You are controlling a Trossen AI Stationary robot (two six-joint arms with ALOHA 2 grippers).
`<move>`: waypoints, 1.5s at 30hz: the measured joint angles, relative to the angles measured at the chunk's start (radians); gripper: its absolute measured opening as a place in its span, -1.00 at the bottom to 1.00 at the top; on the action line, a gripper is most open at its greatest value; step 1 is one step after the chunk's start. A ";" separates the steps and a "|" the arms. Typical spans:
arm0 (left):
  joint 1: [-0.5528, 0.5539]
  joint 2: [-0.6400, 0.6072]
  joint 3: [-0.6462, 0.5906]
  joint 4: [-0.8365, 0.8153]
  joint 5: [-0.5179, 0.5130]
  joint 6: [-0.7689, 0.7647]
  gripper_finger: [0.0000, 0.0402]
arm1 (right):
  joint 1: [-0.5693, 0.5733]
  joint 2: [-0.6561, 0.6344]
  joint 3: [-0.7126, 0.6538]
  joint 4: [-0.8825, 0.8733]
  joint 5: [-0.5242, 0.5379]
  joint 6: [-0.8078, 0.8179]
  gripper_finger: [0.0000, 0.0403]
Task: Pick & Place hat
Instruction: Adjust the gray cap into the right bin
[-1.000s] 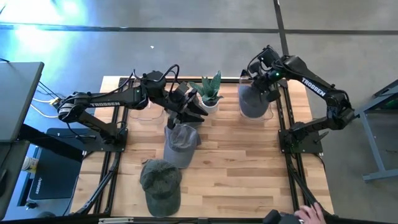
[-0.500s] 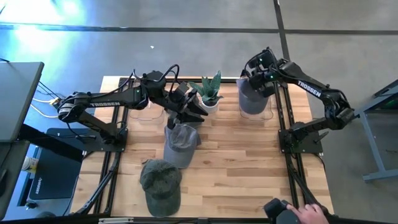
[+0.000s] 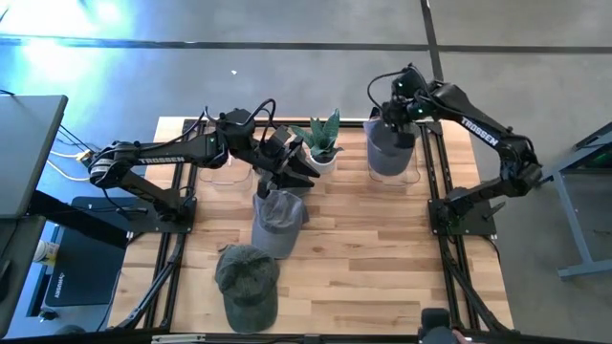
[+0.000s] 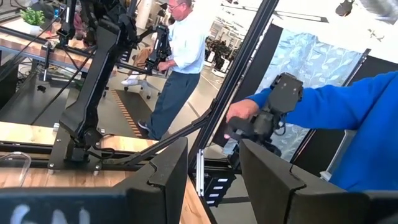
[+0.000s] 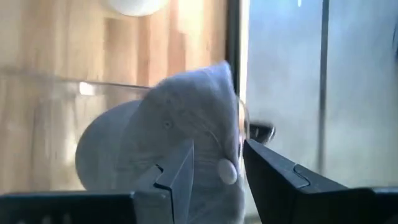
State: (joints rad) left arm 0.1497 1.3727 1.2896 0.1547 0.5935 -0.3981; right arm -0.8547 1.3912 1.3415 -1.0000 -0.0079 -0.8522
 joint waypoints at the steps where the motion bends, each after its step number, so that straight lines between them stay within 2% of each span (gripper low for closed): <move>1: 0.000 0.000 0.000 0.000 0.000 0.000 -0.29 | -0.001 0.015 0.001 -0.001 0.027 0.059 -0.32; 3: 0.000 0.000 0.000 0.000 0.001 0.000 -0.29 | -0.008 0.048 0.001 -0.021 0.059 0.143 -0.32; 6: 0.000 0.000 0.000 0.000 0.001 0.000 -0.29 | -0.012 0.097 0.001 -0.041 0.063 0.179 -0.32; 11: 0.000 0.000 0.000 0.000 0.020 0.000 -0.29 | -0.011 0.160 0.001 -0.063 0.065 0.144 -0.25; 15: 0.000 0.000 0.000 0.000 0.021 0.000 -0.29 | -0.012 0.176 0.001 -0.156 0.020 0.087 -0.27; 19: 0.000 0.000 0.000 0.000 0.021 0.000 -0.29 | -0.010 0.155 0.001 -0.303 -0.088 0.065 -0.42; 24: 0.000 0.000 0.000 0.000 0.026 0.000 -0.29 | -0.010 0.096 0.001 -0.425 -0.210 0.059 -0.72; 28: 0.000 0.000 0.000 0.000 0.026 0.000 -0.29 | -0.010 0.055 0.000 -0.393 -0.174 0.077 -0.95; 30: 0.000 0.000 0.000 0.000 0.026 0.002 -0.29 | -0.010 0.047 0.000 -0.367 -0.139 0.131 -0.98; 33: 0.000 0.000 0.000 0.004 0.025 0.020 -0.29 | -0.010 0.041 0.000 -0.356 -0.142 0.154 -0.86; 41: 0.000 0.000 0.000 0.009 -0.036 0.031 -0.29 | 0.011 0.041 0.000 -0.240 -0.123 0.078 -0.01; 45: 0.000 0.000 0.000 0.010 -0.037 0.031 -0.29 | 0.011 0.049 0.000 -0.198 -0.121 -0.019 0.27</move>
State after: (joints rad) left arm 0.1501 1.3727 1.2896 0.1648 0.5566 -0.3669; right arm -0.8434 1.4406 1.3418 -1.1985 -0.1290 -0.8717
